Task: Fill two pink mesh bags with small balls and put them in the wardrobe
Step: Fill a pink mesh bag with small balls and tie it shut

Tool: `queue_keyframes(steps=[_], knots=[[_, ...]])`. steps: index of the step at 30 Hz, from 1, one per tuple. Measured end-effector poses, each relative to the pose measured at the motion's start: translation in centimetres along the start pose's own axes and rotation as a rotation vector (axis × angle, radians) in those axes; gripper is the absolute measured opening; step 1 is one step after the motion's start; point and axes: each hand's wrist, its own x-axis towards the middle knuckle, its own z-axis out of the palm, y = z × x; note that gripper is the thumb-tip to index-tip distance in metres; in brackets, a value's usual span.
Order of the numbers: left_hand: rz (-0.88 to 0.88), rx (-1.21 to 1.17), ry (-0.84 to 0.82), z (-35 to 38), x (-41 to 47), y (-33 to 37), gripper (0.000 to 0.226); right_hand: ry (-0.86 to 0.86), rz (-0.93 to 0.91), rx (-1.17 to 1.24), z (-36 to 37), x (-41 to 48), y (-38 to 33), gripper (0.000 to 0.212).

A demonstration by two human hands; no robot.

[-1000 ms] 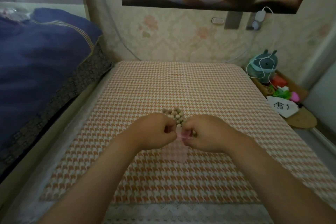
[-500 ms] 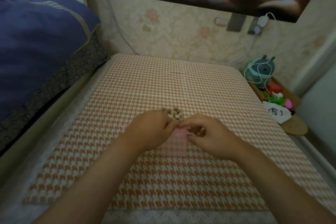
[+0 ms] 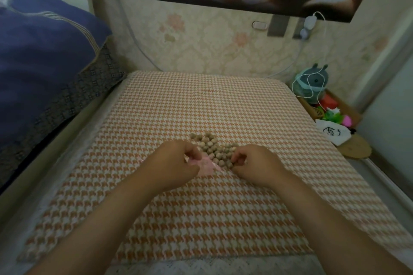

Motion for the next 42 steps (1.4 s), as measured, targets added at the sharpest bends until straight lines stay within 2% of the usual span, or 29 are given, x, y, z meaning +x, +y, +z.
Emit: queue_keyframes(steps=[3, 6, 11, 13, 17, 20, 22, 26, 30, 33, 35, 37, 39, 42], knots=[[-0.032, -0.027, 0.016, 0.0, 0.0, 0.4, 0.013, 0.035, -0.010, -0.053, 0.3, 0.0, -0.2, 0.012], [-0.032, -0.053, 0.059, 0.7, 0.1, 1.1, 0.026, 0.058, 0.014, -0.092, 0.5, 0.2, -0.4, 0.011], [-0.026, -0.083, 0.072, 1.4, -0.3, 1.4, 0.011, 0.052, 0.055, -0.105, 0.3, 0.0, -0.4, 0.009], [-0.022, -0.102, 0.059, 1.3, -0.4, 1.0, 0.011, 0.097, 0.061, -0.017, -0.2, 0.0, -0.4, 0.010], [0.010, -0.077, 0.027, 0.8, -0.4, 0.8, 0.021, 0.293, -0.061, 0.394, -2.2, -0.5, -2.5, 0.008], [0.021, -0.086, 0.022, 0.7, -0.2, 0.9, 0.024, 0.285, -0.221, 0.522, -2.7, -1.5, -5.4, 0.010], [0.043, -0.087, 0.016, 0.7, 0.1, 1.1, 0.022, 0.283, -0.323, 0.456, -2.2, -1.9, -6.3, 0.008], [0.054, -0.115, 0.009, 0.7, 0.2, 0.9, 0.023, 0.274, -0.425, 0.147, -1.1, -1.5, -6.0, 0.008], [0.028, -0.171, 0.009, 0.4, -0.1, 0.7, 0.024, 0.230, -0.394, 0.057, -1.4, -1.4, -5.9, 0.012], [0.017, -0.144, 0.029, 0.2, 0.0, 0.6, 0.022, 0.129, -0.359, 0.003, -1.0, -1.2, -5.7, 0.019], [0.020, -0.107, 0.046, 0.2, 0.1, 0.7, 0.021, 0.078, -0.332, 0.137, -1.1, -1.1, -5.5, 0.020], [0.008, -0.104, 0.062, 0.1, 0.2, 0.8, 0.020, 0.153, -0.291, 0.318, -1.8, -0.7, -4.9, 0.020], [-0.006, -0.106, 0.068, 0.1, 0.2, 0.8, 0.016, 0.264, -0.200, 0.390, -2.6, -0.2, -3.7, 0.018], [-0.015, -0.111, 0.059, 0.0, 0.1, 0.6, 0.012, 0.250, -0.035, 0.284, -2.3, 0.5, -1.3, 0.012]])
